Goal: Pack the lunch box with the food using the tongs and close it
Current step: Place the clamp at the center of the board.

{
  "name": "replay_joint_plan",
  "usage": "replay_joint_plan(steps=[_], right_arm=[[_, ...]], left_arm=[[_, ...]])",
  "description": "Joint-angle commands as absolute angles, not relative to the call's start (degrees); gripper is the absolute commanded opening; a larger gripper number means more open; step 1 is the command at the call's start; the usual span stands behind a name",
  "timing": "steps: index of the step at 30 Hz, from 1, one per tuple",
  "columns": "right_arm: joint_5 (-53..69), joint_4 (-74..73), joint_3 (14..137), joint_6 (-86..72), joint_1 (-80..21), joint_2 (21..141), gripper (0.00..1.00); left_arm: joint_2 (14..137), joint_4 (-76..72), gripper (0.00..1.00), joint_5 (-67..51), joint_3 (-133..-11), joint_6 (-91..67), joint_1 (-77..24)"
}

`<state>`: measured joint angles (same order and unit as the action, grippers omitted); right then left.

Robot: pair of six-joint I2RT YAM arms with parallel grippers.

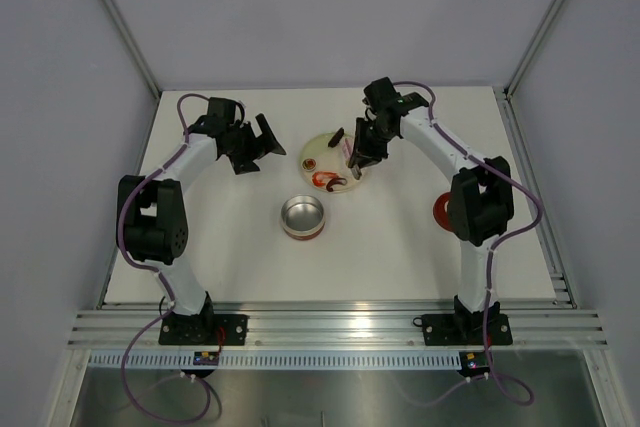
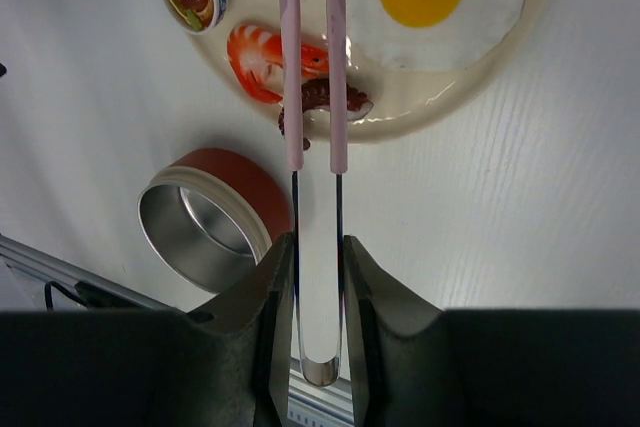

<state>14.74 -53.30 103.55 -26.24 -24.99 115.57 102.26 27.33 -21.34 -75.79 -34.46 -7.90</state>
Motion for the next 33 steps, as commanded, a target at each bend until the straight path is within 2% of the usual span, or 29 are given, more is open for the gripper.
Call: replay_joint_plan(steps=[1, 11, 15, 27, 33], right_arm=[[17.40, -50.98, 107.66, -28.65, -24.52, 117.59, 0.19], [18.02, -50.01, 112.06, -30.94, -23.91, 120.93, 0.23], [18.19, -49.66, 112.76, -31.38, -23.91, 121.73, 0.27], [17.75, -50.10, 113.73, -31.12, -23.20, 124.10, 0.27], [16.79, -49.39, 110.04, -26.02, -23.73, 121.03, 0.27]], left_arm=[[100.11, 26.10, 0.99, -21.09, -76.20, -33.58, -7.65], [99.58, 26.19, 0.99, -20.74, -75.59, -33.22, -7.12], [99.84, 26.02, 0.99, -20.83, -75.50, -33.22, -7.21], [100.28, 26.19, 0.99, -20.66, -75.50, -32.96, -6.94], [100.55, 26.02, 0.99, -20.92, -75.32, -32.96, -6.68]])
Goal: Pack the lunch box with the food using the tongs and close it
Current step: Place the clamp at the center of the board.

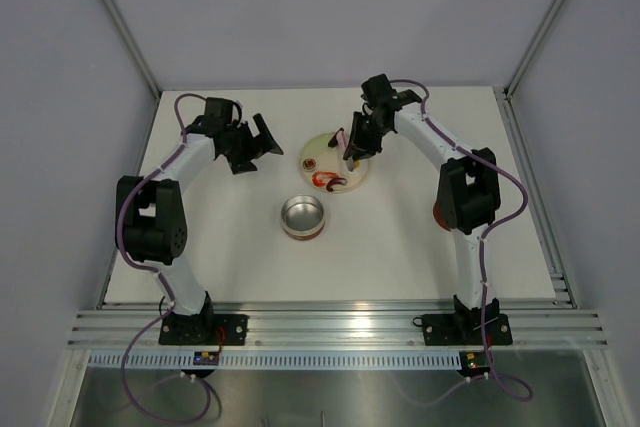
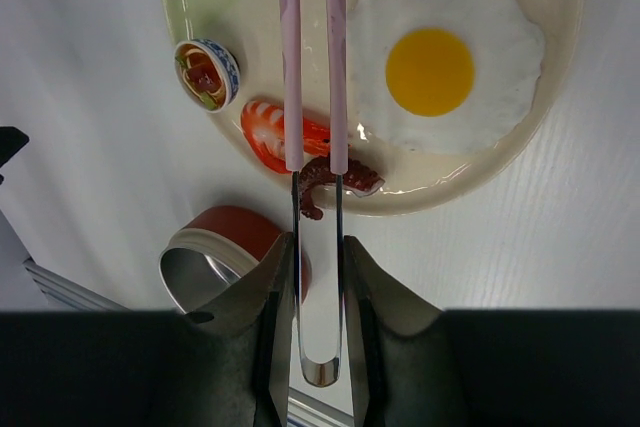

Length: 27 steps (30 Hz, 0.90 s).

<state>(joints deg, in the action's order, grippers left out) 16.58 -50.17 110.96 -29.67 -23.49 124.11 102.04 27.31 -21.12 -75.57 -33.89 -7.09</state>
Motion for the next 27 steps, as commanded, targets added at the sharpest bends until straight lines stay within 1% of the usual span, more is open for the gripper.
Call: replay_joint_plan(steps=[1, 7, 13, 27], right_arm=[[15.92, -49.74, 109.87, -25.23, -23.82, 120.85, 0.27], [9.50, -55.81, 114.60, -20.31, -26.63, 123.39, 0.27], [7.21, -56.33, 116.18, -20.74, -27.33, 124.45, 0.28], [5.10, -58.36, 118.74, -20.48, -27.68, 125.59, 0.34]], left_arm=[[100.55, 25.84, 0.99, -21.00, -75.24, -32.96, -6.68], [101.42, 25.58, 0.99, -21.53, -75.59, -33.49, -6.68], [101.07, 26.01, 0.99, -21.09, -75.32, -33.14, -6.68], [101.25, 26.37, 0.99, -21.18, -75.67, -32.96, -6.59]])
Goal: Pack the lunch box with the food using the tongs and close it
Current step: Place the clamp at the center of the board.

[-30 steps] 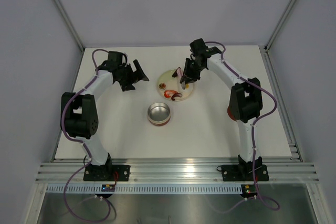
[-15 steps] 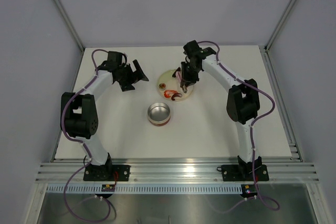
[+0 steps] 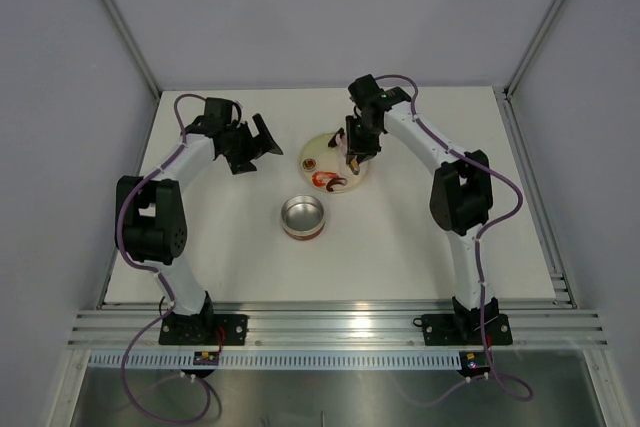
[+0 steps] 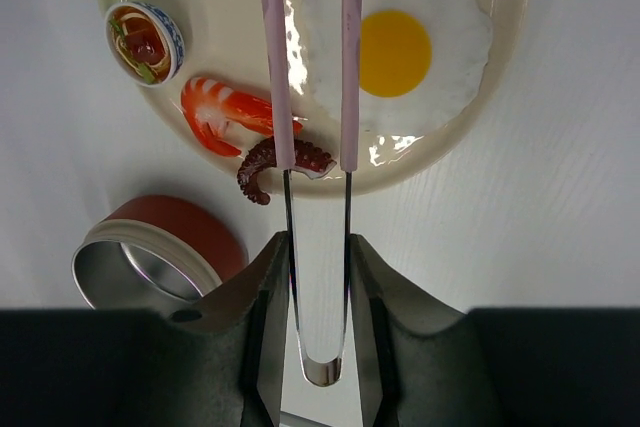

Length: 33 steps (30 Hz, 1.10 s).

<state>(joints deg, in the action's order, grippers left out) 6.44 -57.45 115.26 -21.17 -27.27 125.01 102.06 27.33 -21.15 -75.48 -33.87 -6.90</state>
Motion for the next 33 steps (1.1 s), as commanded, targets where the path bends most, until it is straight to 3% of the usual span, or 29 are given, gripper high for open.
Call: replay_joint_plan(steps=[1, 33], right_arm=[[5.18, -58.45, 119.00, -21.00, -27.60, 125.94, 0.34], [9.31, -57.57, 124.89, -26.89, -27.51, 132.36, 0.43]], left_arm=[[101.34, 26.37, 0.99, -21.09, -75.67, -32.96, -6.68], [101.60, 26.46, 0.99, -20.21, -74.36, -32.34, -6.42]])
